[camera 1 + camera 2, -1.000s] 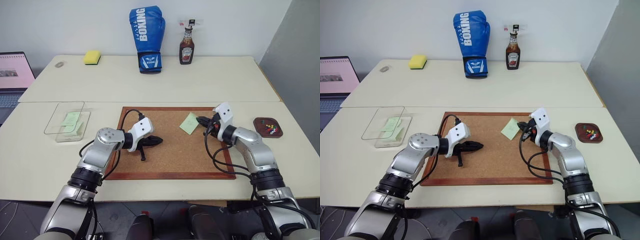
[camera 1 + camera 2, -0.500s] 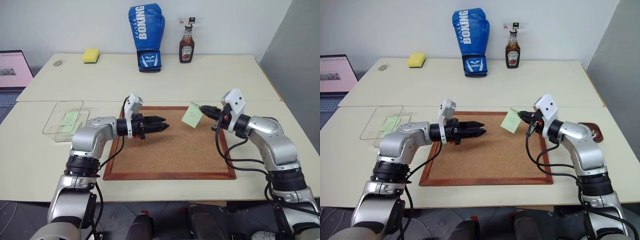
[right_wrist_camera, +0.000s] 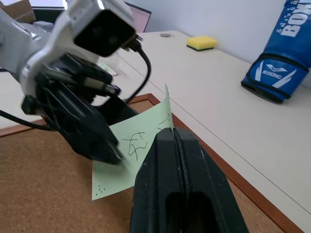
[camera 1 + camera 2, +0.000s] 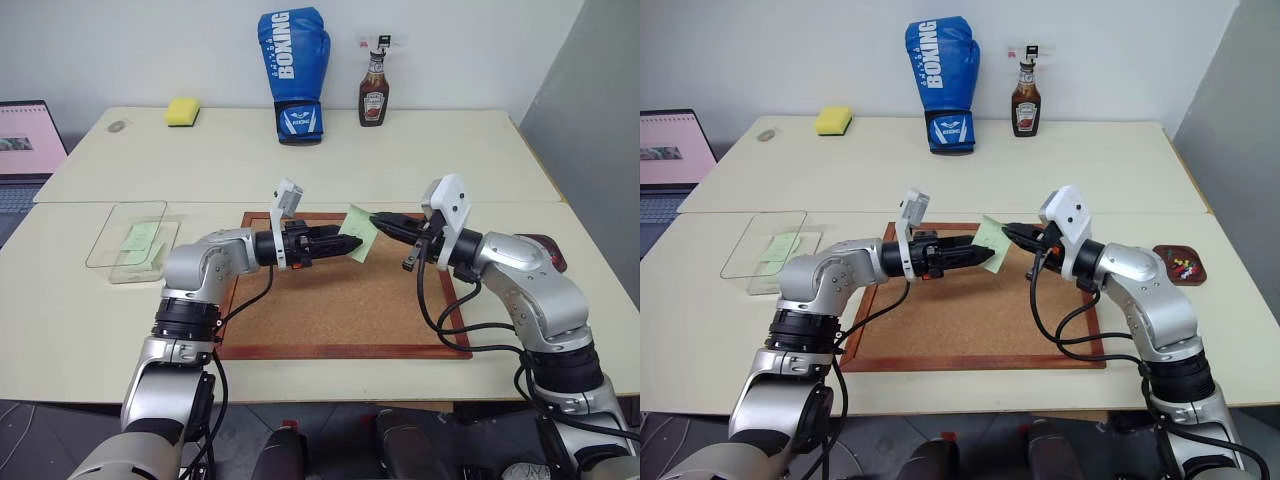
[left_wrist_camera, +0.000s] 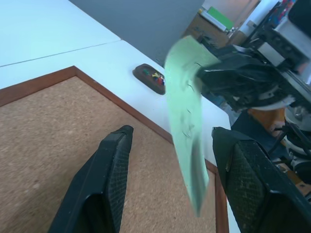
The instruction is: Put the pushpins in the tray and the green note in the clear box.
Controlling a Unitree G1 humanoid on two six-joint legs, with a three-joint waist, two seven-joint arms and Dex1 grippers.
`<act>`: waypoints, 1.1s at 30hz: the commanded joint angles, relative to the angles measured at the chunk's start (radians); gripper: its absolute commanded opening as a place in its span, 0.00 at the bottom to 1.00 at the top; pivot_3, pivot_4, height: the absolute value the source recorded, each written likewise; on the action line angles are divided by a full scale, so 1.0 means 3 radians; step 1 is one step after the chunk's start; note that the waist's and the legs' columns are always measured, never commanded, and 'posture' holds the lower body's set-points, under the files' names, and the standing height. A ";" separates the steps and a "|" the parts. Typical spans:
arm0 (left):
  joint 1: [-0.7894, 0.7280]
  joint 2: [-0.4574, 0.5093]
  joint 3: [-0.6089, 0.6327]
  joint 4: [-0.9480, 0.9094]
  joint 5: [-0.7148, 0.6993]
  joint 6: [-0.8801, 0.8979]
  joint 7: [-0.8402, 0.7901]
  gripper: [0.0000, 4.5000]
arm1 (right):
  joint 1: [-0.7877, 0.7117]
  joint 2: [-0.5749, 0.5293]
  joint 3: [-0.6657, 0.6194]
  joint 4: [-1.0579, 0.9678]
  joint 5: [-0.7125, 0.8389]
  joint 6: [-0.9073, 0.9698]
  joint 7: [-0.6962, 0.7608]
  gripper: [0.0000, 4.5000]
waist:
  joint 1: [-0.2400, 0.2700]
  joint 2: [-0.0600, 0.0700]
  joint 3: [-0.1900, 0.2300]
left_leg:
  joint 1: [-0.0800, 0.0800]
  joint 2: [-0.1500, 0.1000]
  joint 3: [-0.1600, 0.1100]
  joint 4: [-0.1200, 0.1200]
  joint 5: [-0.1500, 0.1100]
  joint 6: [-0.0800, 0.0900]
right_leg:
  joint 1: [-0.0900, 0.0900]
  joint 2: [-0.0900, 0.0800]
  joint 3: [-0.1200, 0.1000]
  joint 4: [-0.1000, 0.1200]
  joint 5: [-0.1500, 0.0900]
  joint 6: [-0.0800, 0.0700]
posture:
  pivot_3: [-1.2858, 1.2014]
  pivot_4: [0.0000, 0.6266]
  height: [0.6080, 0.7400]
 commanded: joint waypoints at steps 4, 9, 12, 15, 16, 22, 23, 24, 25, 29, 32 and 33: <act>-0.0042 -0.0042 0.0001 -0.0098 -0.0084 -0.0008 0.0002 0.58 | -0.0064 0.0077 -0.0023 -0.0232 0.0135 0.0128 -0.0092 0.00 | 0.0000 0.0000 0.0000 | 0.0000 0.0001 -0.0001 0.0000 0.0000 0.0000 | 0.0000 0.0000 0.0000 0.0001 0.0000 0.0000 | 0.52 0.24 1.00; -0.0008 -0.0024 0.0034 -0.0163 -0.0127 0.0029 -0.0001 0.39 | -0.0063 0.0064 -0.0016 -0.0207 0.0137 0.0122 -0.0101 0.00 | 0.0000 0.0000 0.0000 | 0.0000 0.0000 0.0000 0.0001 0.0000 0.0000 | 0.0000 0.0000 0.0000 0.0001 0.0000 0.0000 | 0.52 0.24 1.00; 0.0001 -0.0019 0.0017 -0.0174 -0.0113 -0.0001 0.0036 0.26 | -0.0064 0.0060 -0.0010 -0.0170 0.0127 0.0101 -0.0102 0.00 | 0.0000 0.0000 0.0000 | 0.0000 0.0000 0.0000 0.0001 0.0000 0.0000 | 0.0000 0.0000 0.0000 0.0000 0.0000 0.0000 | 0.52 0.24 1.00; -0.0009 -0.0028 0.0028 -0.0189 -0.0131 -0.0001 0.0057 0.13 | -0.0063 0.0061 -0.0011 -0.0134 0.0118 0.0086 -0.0105 0.00 | 0.0000 0.0000 0.0000 | 0.0000 0.0000 0.0000 0.0001 0.0000 0.0000 | 0.0000 0.0000 0.0000 0.0001 0.0000 0.0000 | 0.52 0.24 1.00; -0.0017 -0.0030 0.0036 -0.0190 -0.0137 0.0001 0.0065 0.10 | -0.0061 0.0058 -0.0009 -0.0119 0.0110 0.0075 -0.0103 0.00 | 0.0000 0.0000 0.0000 | 0.0000 0.0000 0.0000 0.0001 0.0000 0.0000 | 0.0000 0.0000 0.0000 0.0001 0.0000 0.0000 | 0.52 0.24 1.00; -0.0029 -0.0025 0.0043 -0.0184 -0.0148 -0.0008 0.0093 0.00 | -0.0060 0.0043 -0.0023 -0.0083 0.0105 0.0050 -0.0105 0.00 | 0.0000 0.0000 0.0000 | 0.0000 0.0000 0.0000 0.0001 0.0000 0.0000 | 0.0000 0.0000 0.0000 0.0001 0.0000 0.0000 | 0.52 0.24 1.00; -0.0035 -0.0030 0.0041 -0.0169 -0.0135 -0.0022 0.0110 0.00 | -0.0063 0.0040 -0.0025 -0.0076 0.0103 0.0047 -0.0106 0.00 | 0.0000 0.0000 0.0000 | 0.0000 0.0000 0.0000 0.0001 0.0000 0.0000 | 0.0000 0.0000 0.0000 0.0001 0.0000 0.0000 | 0.52 0.24 1.00; -0.0048 -0.0044 0.0042 -0.0139 -0.0111 -0.0040 0.0150 0.00 | -0.0063 0.0038 -0.0028 -0.0071 0.0106 0.0049 -0.0107 0.00 | 0.0000 0.0000 0.0000 | 0.0000 0.0000 0.0000 0.0001 0.0000 0.0000 | 0.0000 0.0000 0.0000 0.0001 0.0000 0.0000 | 0.52 0.24 1.00; -0.0057 -0.0055 0.0046 -0.0118 -0.0100 -0.0042 0.0181 0.00 | -0.0061 0.0038 -0.0032 -0.0069 0.0113 0.0055 -0.0108 0.00 | 0.0000 0.0000 0.0000 | 0.0000 0.0000 0.0000 0.0001 0.0000 0.0000 | 0.0000 0.0000 0.0000 0.0001 0.0000 0.0000 | 0.52 0.24 1.00; -0.0055 -0.0053 0.0032 -0.0115 -0.0119 -0.0043 0.0173 0.00 | -0.0060 0.0033 -0.0062 -0.0042 0.0131 0.0083 -0.0121 0.09 | 0.0000 0.0000 0.0000 | 0.0000 0.0000 0.0000 0.0001 0.0000 0.0000 | 0.0000 0.0000 0.0000 0.0001 0.0000 0.0000 | 0.52 0.24 1.00; -0.0034 -0.0036 0.0039 -0.0152 -0.0147 -0.0027 0.0152 0.00 | -0.0053 -0.0007 -0.0070 -0.0044 0.0129 0.0098 -0.0112 0.26 | 0.0000 0.0000 0.0000 | 0.0000 0.0000 0.0000 0.0001 0.0000 0.0000 | 0.0000 0.0000 0.0000 0.0001 0.0000 0.0000 | 0.52 0.24 1.00; -0.0029 -0.0028 0.0044 -0.0160 -0.0149 -0.0026 0.0152 0.00 | -0.0048 -0.0019 -0.0076 -0.0049 0.0135 0.0104 -0.0109 0.31 | 0.0000 0.0000 0.0000 | 0.0000 0.0000 0.0000 0.0001 0.0000 0.0000 | 0.0000 0.0000 0.0000 0.0001 0.0000 0.0000 | 0.52 0.24 1.00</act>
